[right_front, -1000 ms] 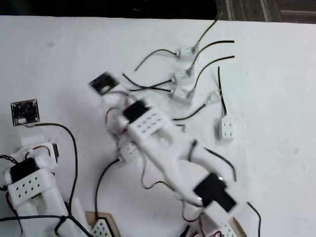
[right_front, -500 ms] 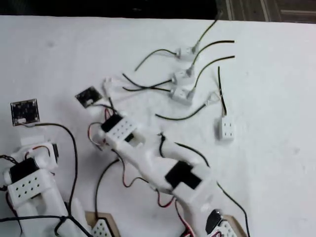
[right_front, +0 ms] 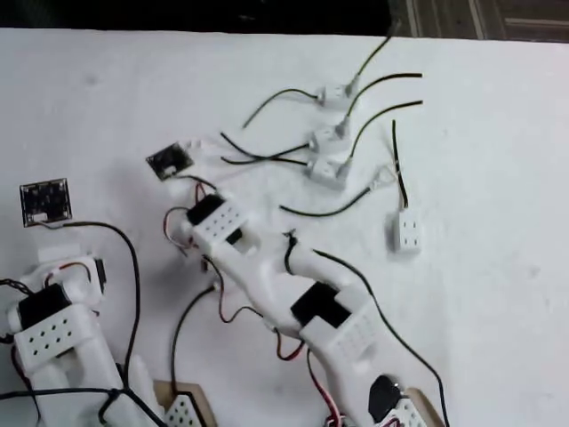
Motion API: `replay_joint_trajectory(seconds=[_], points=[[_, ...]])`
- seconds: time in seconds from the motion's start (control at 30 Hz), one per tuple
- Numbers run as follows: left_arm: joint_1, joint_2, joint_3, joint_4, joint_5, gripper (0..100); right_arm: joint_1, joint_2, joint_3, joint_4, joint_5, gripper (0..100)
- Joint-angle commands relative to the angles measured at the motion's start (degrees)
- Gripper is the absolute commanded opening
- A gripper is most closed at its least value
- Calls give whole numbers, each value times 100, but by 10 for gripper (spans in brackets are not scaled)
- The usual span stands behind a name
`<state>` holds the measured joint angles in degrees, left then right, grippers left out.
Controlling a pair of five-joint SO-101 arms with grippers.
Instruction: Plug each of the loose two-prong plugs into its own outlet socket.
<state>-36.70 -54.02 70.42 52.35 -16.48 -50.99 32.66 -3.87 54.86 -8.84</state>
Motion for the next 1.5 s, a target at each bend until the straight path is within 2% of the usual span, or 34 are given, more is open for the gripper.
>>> replay_joint_trajectory(seconds=[0.0, 0.3, 0.67, 0.8, 1.07, 1.2, 1.47], points=[[-13, -119, -18, -79, 44, 113, -207, 48, -141, -75, 0, 17], [-13, -119, -18, -79, 44, 113, -338, -207, -475, 470, -18, 17], [-13, -119, -18, -79, 53, 113, -198, -1640, -448, 1648, 9, 17], [-13, -119, -18, -79, 53, 113, 268, -2273, -448, 2316, 97, 17], [-13, -119, -18, -79, 53, 113, 1701, -3565, -440, 3626, 967, 17], [-13, -119, -18, -79, 53, 113, 2158, -4163, -440, 4251, 1301, 17], [-13, -119, -18, -88, 53, 113, 3152, -5191, 809, 4321, 1987, 17]])
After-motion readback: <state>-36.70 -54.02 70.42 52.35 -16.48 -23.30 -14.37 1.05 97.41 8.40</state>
